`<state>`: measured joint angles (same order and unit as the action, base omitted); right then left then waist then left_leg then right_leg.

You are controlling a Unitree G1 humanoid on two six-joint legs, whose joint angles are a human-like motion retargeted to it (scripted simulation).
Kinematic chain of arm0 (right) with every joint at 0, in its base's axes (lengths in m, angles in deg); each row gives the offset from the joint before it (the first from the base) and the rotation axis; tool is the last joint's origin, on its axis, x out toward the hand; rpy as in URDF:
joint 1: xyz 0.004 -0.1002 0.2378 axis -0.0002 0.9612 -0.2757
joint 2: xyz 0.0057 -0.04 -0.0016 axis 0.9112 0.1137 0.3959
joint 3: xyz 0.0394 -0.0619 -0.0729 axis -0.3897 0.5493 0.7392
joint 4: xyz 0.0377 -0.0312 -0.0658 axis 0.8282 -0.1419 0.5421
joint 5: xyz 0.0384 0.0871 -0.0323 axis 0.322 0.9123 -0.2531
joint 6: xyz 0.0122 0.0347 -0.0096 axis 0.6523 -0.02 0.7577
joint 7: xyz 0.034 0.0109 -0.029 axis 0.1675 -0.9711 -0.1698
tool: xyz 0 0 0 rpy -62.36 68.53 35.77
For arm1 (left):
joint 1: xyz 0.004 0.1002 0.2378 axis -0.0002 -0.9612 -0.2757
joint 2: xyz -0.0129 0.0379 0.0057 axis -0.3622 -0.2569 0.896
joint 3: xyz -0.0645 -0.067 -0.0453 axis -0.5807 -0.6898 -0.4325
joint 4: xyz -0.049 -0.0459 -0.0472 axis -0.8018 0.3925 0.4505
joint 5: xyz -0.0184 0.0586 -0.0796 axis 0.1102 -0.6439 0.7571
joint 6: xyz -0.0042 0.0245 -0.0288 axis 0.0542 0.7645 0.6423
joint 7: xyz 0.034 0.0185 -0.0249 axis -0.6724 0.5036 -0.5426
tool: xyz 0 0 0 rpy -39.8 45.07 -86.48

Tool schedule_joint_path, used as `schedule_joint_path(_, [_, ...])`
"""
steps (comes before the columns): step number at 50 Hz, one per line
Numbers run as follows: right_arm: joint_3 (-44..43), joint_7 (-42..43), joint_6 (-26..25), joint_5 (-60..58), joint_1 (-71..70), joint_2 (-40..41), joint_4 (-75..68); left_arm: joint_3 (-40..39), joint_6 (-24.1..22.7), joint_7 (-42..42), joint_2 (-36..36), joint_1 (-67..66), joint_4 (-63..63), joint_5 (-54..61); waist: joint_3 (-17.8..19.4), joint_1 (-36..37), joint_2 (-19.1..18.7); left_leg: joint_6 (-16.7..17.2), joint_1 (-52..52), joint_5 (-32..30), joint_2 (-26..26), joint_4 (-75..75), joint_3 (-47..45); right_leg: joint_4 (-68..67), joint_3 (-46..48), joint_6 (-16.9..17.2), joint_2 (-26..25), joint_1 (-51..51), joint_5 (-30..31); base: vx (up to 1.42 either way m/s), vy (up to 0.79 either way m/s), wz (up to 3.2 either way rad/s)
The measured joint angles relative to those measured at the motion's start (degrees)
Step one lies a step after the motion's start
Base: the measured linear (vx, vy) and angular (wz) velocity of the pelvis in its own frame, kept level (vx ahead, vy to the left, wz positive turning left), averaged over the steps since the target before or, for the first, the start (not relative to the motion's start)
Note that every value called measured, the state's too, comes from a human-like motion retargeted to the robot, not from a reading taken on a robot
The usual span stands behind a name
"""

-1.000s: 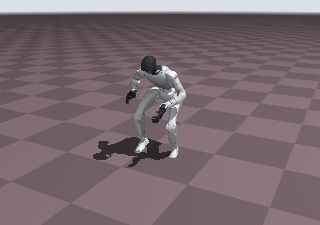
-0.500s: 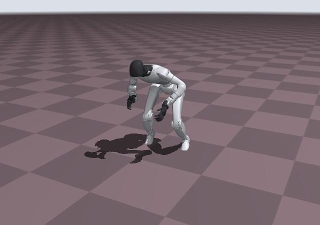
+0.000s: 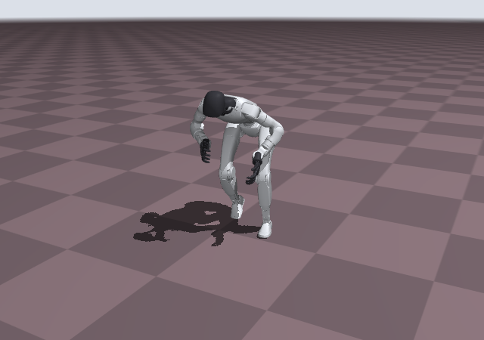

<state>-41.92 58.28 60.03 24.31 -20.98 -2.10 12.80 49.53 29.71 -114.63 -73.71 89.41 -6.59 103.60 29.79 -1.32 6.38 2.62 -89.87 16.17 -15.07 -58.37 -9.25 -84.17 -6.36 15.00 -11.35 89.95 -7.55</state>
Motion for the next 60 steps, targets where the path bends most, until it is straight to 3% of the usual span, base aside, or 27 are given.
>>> schedule_joint_path(8, [-3.88,-1.29,0.87,0.29,8.61,-0.65,1.47,16.75,2.24,0.29,-2.05,24.27,0.7,-4.73,0.0,0.52,-2.1,-0.41,6.43,5.79,-1.82,-6.5,7.44,2.14,3.14,0.0,2.35,0.0,0.64,0.29,0.1,-0.39])
schedule_joint_path(10, [-3.71,-1.26,1.13,0.58,8.29,-0.98,2.36,19.78,3.32,0.59,-2.52,29.93,1.09,-6.77,0.0,1.11,-1.95,0.18,8.38,7.73,-3.1,-7.58,7.0,1.82,6.06,0.0,2.23,0.0,-2.62,0.27,0.11,-0.39])
schedule_joint_path(12, [-4.0,-0.23,1.08,0.19,7.35,-1.42,3.0,22.22,4.44,0.07,-2.18,34.51,1.67,-7.93,0.0,1.73,-2.14,-0.85,8.9,9.83,-3.63,-10.21,6.34,0.95,7.34,0.0,3.32,0.0,-3.26,0.27,0.25,-0.44])
schedule_joint_path(13, [-5.01,1.63,1.05,-0.63,7.12,-2.13,3.33,22.39,6.06,-0.42,-1.83,36.25,2.17,-8.71,0.0,2.13,-3.02,-2.75,8.69,11.58,-3.47,-12.72,5.41,0.7,8.58,0.0,6.52,0.0,-2.35,0.26,0.3,-0.23])
schedule_joint_path(17, [-4.08,0.79,0.25,-0.96,2.81,-2.15,3.46,27.11,4.83,-0.29,-3.51,40.91,1.7,-7.99,0.0,2.44,-4.39,-2.72,6.71,13.05,-3.1,-14.99,6.13,-1.77,3.17,0.0,0.52,0.0,-8.72,0.33,-0.07,0.26])
schedule_joint_path(20, [-7.29,4.9,-0.01,-2.53,4.16,-3.68,3.81,23.96,9.18,-0.87,-4.91,36.15,1.95,-9.48,0.0,2.87,-8.06,-7.2,6.91,17.63,-1.93,-21.33,4.76,-1.63,4.12,-0.75,8.5,0.0,-4.73,0.37,0.23,0.15])
schedule_joint_path(27, [-11.28,6.65,-0.57,-3.84,9.76,-5.14,4.65,14.67,9.54,-4.27,-6.93,12.98,0.09,-10.74,0.0,4.3,-14.37,-7.5,8.81,20.41,-2.17,-23.43,6.7,-1.78,4.79,-1.17,9.57,0.0,-5.28,0.39,-0.12,0.27])
schedule_joint_path(30, [-12.72,6.2,-0.69,-3.77,11.4,-6.09,4.74,7.41,9.77,-4.37,-6.24,1.12,-0.71,-11.11,0.0,4.36,-15.57,-6.77,7.92,17.6,-1.94,-25.0,7.68,-1.28,3.44,-0.95,8.7,0.0,-3.34,0.37,-0.17,0.26])
schedule_joint_path(33, [-12.98,4.91,-1.12,-4.64,11.03,-6.73,4.23,0.19,10.36,-5.6,-4.05,-9.46,-1.2,-13.41,0.0,3.84,-15.99,-5.11,3.88,10.41,-0.78,-29.28,9.56,-0.93,0.95,-0.72,7.59,0.0,-0.42,0.33,-0.16,0.41])
schedule_joint_path(37, [-13.97,5.37,-2.12,-5.94,9.39,-7.78,3.84,-8.32,10.92,-5.92,2.13,-21.04,-3.8,-12.13,0.0,2.38,-14.49,-3.96,-0.07,6.57,0.21,-31.94,6.75,-2.55,-1.12,-0.14,7.71,-0.21,0.95,0.31,-0.18,0.61])
schedule_joint_path(42, [-11.79,7.62,-4.44,-10.64,4.7,-7.77,2.85,-11.52,8.5,-6.15,10.05,-27.29,-6.68,-7.15,0.0,-0.3,-9.74,-8.03,-0.09,6.34,-0.95,-18.38,-5.98,-3.77,-7.34,-0.08,8.14,-2.74,0.33,0.23,-0.14,0.68])
schedule_joint_path(48, [-10.89,9.28,-4.46,-12.48,-0.64,-6.06,2.54,-10.81,6.51,-5.1,11.57,-22.6,-6.56,-7.09,0.0,-0.07,-7.23,-4.76,-0.09,-0.47,6.34,10.82,-4.36,0.97,-2.67,0.0,10.22,-2.95,3.35,0.27,-0.07,0.24])
schedule_joint_path(52, [-12.37,9.17,-3.41,-10.41,2.51,-3.22,1.7,-9.67,7.07,-4.79,10.38,-16.38,-5.49,-7.64,0.0,0.83,-4.42,-4.69,-0.09,-5.27,5.64,10.08,-3.02,2.7,0.78,0.0,10.74,-2.79,7.69,0.38,0.02,-0.49])
schedule_joint_path(56, [-15.57,9.03,-2.07,-6.63,10.67,0.59,0.31,-5.41,7.48,-4.59,8.67,-5.77,-3.3,-7.62,0.0,2.46,-2.4,-5.33,-0.02,-1.03,2.57,0.04,-1.49,1.52,5.82,0.0,11.56,-0.64,7.18,0.43,0.09,-0.82])
schedule_joint_path(60, [-17.21,8.58,-1.07,-3.76,17.57,2.54,-0.55,2.51,7.43,-4.77,7.75,7.23,-1.03,-7.14,0.0,4.5,-2.96,-5.74,3.28,5.39,-0.26,-7.74,1.98,1.38,9.91,0.0,11.96,0.0,5.5,0.4,0.13,-0.92])
